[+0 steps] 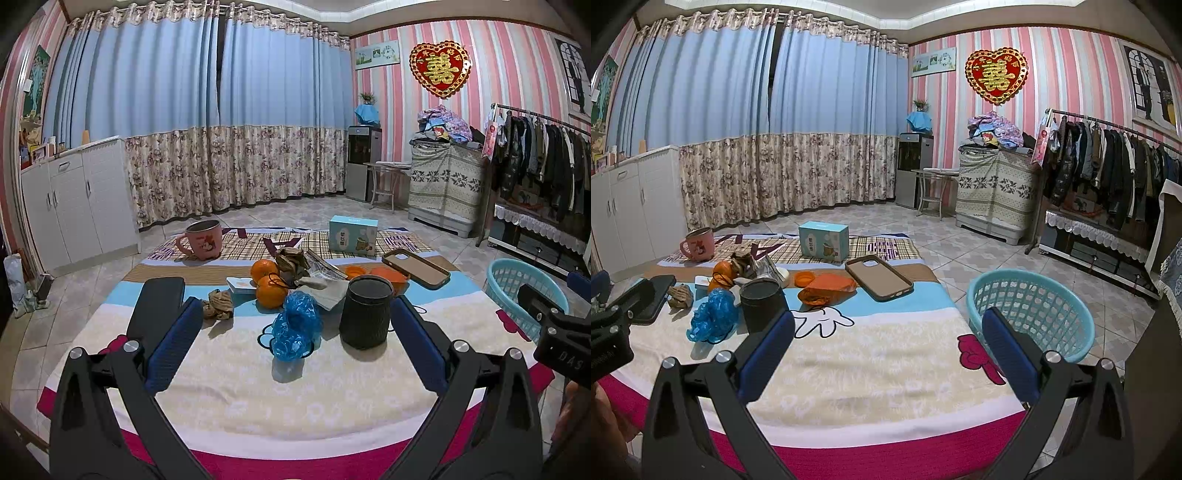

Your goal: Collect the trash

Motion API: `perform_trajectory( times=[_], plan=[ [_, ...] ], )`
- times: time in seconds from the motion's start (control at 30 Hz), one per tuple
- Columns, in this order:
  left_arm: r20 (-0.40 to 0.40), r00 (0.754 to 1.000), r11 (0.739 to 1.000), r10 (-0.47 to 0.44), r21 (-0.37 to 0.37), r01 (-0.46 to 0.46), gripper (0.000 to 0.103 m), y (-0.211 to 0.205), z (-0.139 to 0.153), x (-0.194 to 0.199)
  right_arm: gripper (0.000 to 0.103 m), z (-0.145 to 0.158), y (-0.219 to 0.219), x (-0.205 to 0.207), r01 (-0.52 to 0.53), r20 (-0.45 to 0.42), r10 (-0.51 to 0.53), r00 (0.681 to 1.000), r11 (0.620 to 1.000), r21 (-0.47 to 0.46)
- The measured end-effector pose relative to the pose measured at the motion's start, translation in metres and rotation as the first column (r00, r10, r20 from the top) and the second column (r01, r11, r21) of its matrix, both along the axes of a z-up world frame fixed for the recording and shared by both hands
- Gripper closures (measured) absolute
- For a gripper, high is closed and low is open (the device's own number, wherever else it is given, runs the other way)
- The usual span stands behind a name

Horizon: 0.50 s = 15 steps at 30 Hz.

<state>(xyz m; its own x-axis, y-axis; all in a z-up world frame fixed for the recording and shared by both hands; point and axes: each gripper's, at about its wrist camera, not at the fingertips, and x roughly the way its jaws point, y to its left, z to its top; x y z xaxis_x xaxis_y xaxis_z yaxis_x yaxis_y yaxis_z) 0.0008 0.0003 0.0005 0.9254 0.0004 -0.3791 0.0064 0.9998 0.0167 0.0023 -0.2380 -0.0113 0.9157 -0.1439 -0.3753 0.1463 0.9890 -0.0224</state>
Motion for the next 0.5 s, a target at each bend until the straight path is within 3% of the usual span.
perform_trajectory(
  times=[0.5],
  plan=[
    [0.004,1.000,1.000,0.006,0.003,-0.006,0.005,0.0035,-0.0003,-0.0015,0.004,-0.0007,-0.0019,0.0007,0.000,0.002,0.000,1.000,1.000,0.002]
  ],
)
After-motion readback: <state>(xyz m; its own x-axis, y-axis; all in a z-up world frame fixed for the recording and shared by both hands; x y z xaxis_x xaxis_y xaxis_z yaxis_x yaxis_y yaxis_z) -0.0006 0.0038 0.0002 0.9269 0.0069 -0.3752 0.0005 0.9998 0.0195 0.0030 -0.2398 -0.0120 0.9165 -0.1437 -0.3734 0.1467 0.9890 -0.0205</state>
